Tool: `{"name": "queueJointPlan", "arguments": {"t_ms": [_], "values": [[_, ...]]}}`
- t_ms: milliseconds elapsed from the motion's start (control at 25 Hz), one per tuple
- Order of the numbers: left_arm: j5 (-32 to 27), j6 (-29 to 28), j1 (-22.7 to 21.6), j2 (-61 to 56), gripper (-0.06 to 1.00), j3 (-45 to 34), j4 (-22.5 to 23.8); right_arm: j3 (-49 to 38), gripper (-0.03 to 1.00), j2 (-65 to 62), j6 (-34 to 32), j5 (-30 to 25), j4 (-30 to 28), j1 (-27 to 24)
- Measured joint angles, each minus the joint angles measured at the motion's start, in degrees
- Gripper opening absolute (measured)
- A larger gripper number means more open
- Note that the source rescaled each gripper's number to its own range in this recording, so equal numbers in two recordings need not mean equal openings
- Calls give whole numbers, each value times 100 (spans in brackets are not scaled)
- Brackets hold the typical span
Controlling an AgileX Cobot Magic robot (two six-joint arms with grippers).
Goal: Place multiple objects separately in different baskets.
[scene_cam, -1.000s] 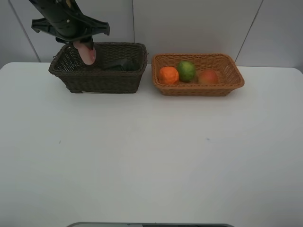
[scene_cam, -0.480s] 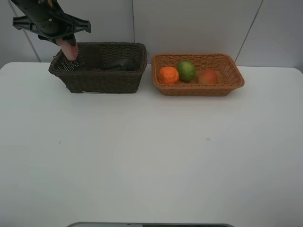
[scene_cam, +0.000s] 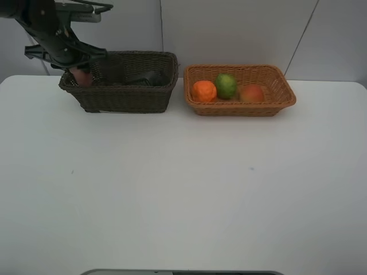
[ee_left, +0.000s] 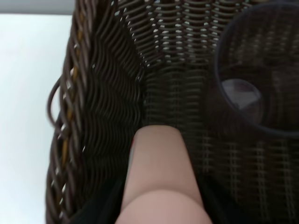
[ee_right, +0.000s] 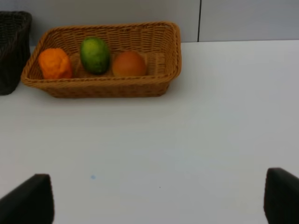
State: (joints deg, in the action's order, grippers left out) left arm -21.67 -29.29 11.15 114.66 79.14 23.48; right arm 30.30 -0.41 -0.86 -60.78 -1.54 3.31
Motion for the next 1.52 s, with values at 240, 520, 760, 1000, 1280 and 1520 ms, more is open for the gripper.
{"name": "queueJointPlan", "arguments": {"t_ms": [240, 520, 760, 1000, 1280, 1520], "values": [[553, 0, -7, 240, 39, 0, 21, 0, 100, 0, 0, 0, 0, 0], [664, 0, -7, 247, 52, 0, 21, 0, 100, 0, 0, 0, 0, 0], [715, 0, -7, 247, 93, 0, 21, 0, 100, 0, 0, 0, 0, 0], [299, 0, 7, 61, 96, 0, 21, 0, 100, 0, 0, 0, 0, 0], [-814, 225, 236, -853, 96, -203, -218, 0, 100, 0, 0, 0, 0, 0], [-931, 407, 302, -2461, 96, -1407, -547, 0, 100, 0, 0, 0, 0, 0]]}}
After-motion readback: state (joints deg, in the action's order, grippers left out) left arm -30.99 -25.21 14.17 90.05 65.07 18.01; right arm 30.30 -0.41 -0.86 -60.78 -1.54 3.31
